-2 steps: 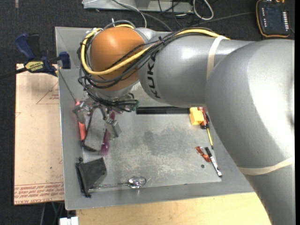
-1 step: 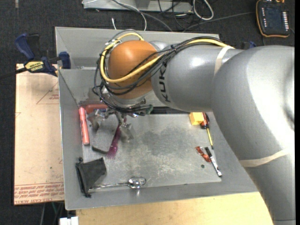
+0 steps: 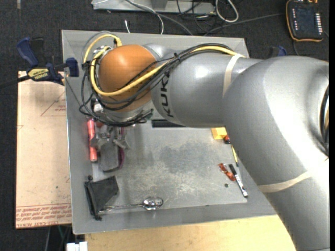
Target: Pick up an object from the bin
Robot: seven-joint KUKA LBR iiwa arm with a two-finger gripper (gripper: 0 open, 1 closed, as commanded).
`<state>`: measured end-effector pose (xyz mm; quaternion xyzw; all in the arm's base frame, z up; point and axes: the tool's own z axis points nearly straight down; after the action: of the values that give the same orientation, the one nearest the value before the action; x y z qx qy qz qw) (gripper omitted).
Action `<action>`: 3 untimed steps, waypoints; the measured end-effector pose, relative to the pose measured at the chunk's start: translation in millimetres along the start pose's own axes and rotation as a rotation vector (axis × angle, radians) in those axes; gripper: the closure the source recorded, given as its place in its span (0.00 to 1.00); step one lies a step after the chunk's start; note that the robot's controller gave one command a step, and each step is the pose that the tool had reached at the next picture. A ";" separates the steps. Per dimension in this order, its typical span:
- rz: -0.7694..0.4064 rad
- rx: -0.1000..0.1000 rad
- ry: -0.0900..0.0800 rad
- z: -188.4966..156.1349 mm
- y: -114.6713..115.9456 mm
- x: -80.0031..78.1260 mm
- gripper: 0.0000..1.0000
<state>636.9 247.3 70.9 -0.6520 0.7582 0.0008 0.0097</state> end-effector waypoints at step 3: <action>0.002 0.000 -0.005 -21.6 0.4 -1.6 1.00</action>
Offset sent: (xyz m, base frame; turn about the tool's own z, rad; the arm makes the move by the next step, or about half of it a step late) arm 0.0000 0.0001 0.0257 0.0002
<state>636.4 248.7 92.5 -0.6512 0.7588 0.0022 0.0116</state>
